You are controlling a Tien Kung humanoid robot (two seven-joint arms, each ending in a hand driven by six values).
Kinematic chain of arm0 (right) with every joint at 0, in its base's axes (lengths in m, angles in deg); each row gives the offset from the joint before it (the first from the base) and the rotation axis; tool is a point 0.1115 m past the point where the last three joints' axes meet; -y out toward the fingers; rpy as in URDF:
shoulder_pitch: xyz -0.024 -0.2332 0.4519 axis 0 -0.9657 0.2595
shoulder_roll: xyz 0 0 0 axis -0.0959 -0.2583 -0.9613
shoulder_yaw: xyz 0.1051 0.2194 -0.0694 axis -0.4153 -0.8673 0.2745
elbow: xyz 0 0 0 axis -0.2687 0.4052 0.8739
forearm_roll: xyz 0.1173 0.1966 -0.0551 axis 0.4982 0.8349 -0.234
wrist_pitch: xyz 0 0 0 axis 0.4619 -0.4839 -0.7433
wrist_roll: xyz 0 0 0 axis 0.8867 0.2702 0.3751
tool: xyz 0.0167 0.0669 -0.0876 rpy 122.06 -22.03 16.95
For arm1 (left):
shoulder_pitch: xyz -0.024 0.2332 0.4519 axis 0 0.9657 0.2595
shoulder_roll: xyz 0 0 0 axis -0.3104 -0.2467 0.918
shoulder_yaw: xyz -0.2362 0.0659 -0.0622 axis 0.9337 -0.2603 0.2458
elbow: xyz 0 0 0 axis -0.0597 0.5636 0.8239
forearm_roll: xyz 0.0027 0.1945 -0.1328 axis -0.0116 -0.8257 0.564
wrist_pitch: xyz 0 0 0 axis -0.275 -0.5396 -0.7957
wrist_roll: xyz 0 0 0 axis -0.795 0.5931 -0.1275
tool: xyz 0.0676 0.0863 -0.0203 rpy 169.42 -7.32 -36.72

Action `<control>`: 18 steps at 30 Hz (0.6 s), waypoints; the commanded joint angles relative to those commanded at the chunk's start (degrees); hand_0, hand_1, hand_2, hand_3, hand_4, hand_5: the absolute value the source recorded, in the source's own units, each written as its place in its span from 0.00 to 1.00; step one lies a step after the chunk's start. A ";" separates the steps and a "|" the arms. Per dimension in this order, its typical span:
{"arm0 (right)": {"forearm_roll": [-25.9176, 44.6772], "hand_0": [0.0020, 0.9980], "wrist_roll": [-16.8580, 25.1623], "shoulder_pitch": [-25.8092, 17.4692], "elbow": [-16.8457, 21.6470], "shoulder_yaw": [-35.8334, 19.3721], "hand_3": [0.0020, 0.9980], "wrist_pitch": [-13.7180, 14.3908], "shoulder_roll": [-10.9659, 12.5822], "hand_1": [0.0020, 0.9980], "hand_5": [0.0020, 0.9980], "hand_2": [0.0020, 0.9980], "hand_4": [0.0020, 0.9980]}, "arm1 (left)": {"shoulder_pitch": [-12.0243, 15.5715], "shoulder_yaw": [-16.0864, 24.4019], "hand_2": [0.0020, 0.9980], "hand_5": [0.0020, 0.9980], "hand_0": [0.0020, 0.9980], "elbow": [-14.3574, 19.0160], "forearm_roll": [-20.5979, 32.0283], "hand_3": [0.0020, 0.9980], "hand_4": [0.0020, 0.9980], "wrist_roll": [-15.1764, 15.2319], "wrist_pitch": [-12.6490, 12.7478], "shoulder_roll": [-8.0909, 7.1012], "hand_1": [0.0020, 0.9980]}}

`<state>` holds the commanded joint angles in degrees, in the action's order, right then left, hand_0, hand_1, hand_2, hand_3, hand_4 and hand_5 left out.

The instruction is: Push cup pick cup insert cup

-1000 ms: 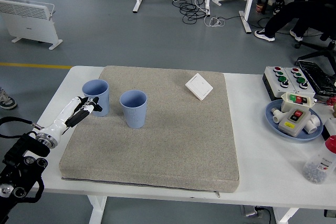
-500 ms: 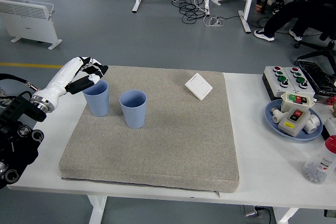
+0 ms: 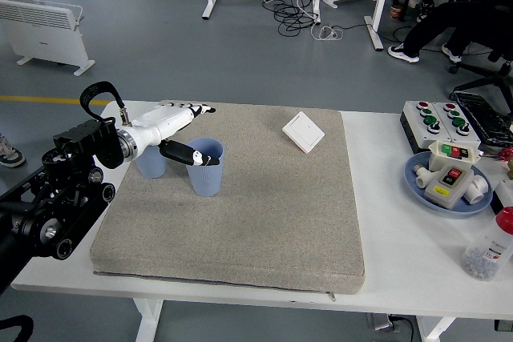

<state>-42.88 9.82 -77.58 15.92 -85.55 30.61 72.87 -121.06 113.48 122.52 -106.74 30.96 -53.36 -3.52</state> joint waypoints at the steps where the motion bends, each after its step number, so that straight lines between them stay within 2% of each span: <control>1: 0.02 0.77 -0.02 -0.06 0.00 0.12 0.57 -0.01 0.02 0.68 0.47 0.68 0.13 | -0.59 -0.72 1.00 0.55 0.98 -0.85 -0.32 1.00 1.00 -0.23 -0.77 0.40 0.96; 4: -0.06 0.77 -0.07 -0.17 0.00 0.36 0.57 -0.05 0.08 0.68 0.47 0.68 0.13 | -1.83 -2.37 1.00 0.55 0.98 -2.91 -1.64 1.00 1.00 -0.23 -1.59 1.26 0.96; 5: -0.03 0.78 -0.08 -0.19 0.00 0.46 0.57 -0.06 0.11 0.69 0.47 0.68 0.13 | -2.23 -2.88 1.00 0.49 0.99 -3.62 -2.04 1.00 1.00 -0.25 -1.78 1.51 0.96; 7: -0.04 0.78 -0.13 -0.27 0.00 0.65 0.57 -0.09 0.16 0.69 0.47 0.68 0.13 | -3.45 -4.24 1.00 0.49 0.99 -5.80 -2.55 1.00 1.00 -0.42 -2.28 2.36 0.96; 10: 0.01 0.78 -0.15 -0.25 0.00 0.79 0.57 -0.09 0.20 0.69 0.47 0.68 0.13 | -4.38 -5.00 1.00 0.49 0.99 -7.38 -2.93 1.00 1.00 -0.39 -2.53 2.95 0.96; 11: 0.08 0.78 -0.15 -0.19 0.00 0.84 0.57 -0.09 0.22 0.69 0.47 0.68 0.13 | -4.93 -5.47 1.00 0.32 0.99 -8.21 -3.28 1.00 0.92 -0.37 -2.52 3.28 0.95; 16: 0.42 0.78 -0.12 0.01 0.00 1.06 0.57 -0.06 0.28 0.69 0.47 0.68 0.13 | -6.29 -6.35 1.00 0.32 0.99 -10.27 -3.87 1.00 0.92 -0.26 -2.31 4.22 0.95; 17: 0.52 0.78 -0.11 0.10 0.00 1.13 0.57 -0.07 0.32 0.68 0.47 0.68 0.13 | -6.60 -6.32 1.00 0.22 0.93 -10.74 -3.87 0.96 0.84 -0.17 -2.45 4.47 0.90; 18: 0.57 0.78 -0.10 0.20 0.00 1.16 0.57 -0.07 0.34 0.68 0.47 0.68 0.13 | -6.91 -6.36 1.00 0.22 0.93 -11.19 -3.87 0.96 0.84 -0.12 -2.58 4.70 0.90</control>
<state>-42.31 9.72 -77.38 15.92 -84.39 30.54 73.20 -127.97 107.12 111.33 -110.61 30.84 -55.94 1.18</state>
